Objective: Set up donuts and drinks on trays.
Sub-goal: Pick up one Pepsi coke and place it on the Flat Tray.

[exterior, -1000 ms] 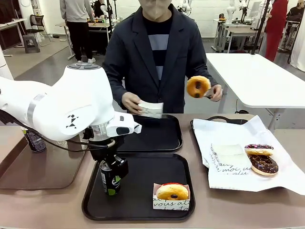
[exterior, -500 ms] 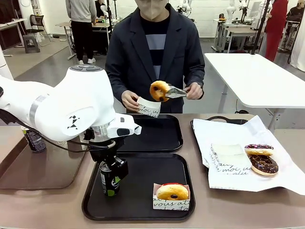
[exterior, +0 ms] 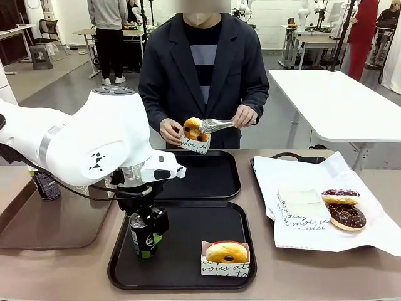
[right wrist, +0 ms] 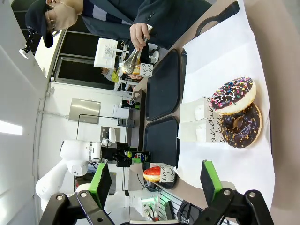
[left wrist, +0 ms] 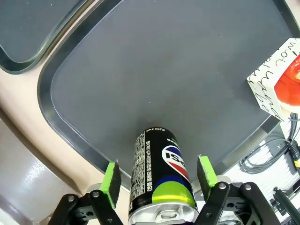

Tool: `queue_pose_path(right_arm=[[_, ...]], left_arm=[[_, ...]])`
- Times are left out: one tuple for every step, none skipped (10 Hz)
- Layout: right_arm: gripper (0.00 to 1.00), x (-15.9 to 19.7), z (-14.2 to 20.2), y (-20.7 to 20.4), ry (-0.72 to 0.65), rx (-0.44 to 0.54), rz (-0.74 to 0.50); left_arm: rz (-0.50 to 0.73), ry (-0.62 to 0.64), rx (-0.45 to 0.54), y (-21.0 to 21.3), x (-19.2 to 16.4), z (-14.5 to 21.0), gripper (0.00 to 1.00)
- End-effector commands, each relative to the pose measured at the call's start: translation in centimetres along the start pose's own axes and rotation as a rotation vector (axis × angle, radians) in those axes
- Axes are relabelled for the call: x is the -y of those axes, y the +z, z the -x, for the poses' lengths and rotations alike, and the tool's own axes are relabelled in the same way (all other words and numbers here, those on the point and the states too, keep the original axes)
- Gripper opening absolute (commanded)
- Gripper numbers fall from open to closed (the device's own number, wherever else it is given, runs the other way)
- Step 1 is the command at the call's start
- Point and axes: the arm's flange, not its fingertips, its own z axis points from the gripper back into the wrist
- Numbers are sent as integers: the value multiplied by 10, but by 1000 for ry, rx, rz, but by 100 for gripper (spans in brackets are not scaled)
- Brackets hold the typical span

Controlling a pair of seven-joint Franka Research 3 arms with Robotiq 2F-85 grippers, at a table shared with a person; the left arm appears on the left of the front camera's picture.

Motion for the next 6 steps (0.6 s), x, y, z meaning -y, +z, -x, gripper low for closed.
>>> queue_pose_path(right_arm=[[100,2,-3,-1,20,16,-26],[100,2,-3,-1,20,16,-26],[100,2,-3,-1,20,16,-26],[100,2,-3,-1,20,16,-26],[100,2,-3,-1,20,16,-26],[100,2,-3,-1,20,16,-26]], left_arm=[[-11,25,12,13,-2,0,90],[-27,35,-5,26,-1,3,100],[-60,46,-12,35,0,6,100],[-77,48,-22,43,1,12,100],[-84,42,-1,56,3,17,100],[-96,41,21,70,4,24,100]])
